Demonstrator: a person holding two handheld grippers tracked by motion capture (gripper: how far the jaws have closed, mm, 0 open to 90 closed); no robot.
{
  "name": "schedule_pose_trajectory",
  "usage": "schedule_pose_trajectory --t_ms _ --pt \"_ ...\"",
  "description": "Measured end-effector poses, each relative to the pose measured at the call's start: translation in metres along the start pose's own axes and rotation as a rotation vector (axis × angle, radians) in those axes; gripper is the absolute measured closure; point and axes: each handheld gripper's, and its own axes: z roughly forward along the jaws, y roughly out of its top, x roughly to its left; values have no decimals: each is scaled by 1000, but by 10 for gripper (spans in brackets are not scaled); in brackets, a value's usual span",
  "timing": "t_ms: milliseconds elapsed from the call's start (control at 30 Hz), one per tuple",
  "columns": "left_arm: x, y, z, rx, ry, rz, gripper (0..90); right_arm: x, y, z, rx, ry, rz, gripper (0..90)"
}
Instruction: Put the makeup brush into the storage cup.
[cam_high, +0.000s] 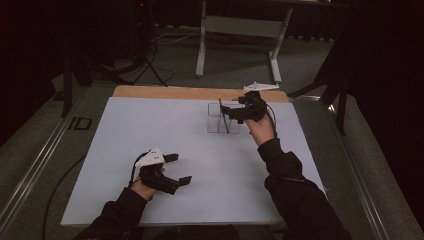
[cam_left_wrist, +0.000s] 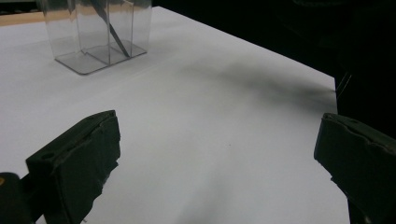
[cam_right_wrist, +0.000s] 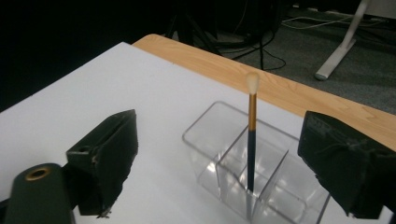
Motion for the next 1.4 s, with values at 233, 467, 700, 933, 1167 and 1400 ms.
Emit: schedule_pose_trajectory --t_ms 233,467,700,933,1167,1400 --pt "0 1 0 -2 1 1 6 4 -11 -15 -17 19 -19 127" --pt "0 1 0 -3 0 0 6 9 -26 -28 -21 61 -42 128" --pt "1 1 -1 -3 1 0 6 15 -39 -40 -33 94 -34 131" --pt "0 1 -1 -1 -1 3 6 22 -56 -49 -30 108 -33 134" --pt "0 2 -3 -8 -4 2 6 29 -77 -54 15 122 -60 134" --pt "-1 2 -3 -11 -4 3 6 31 -91 -60 43 145 -71 135"
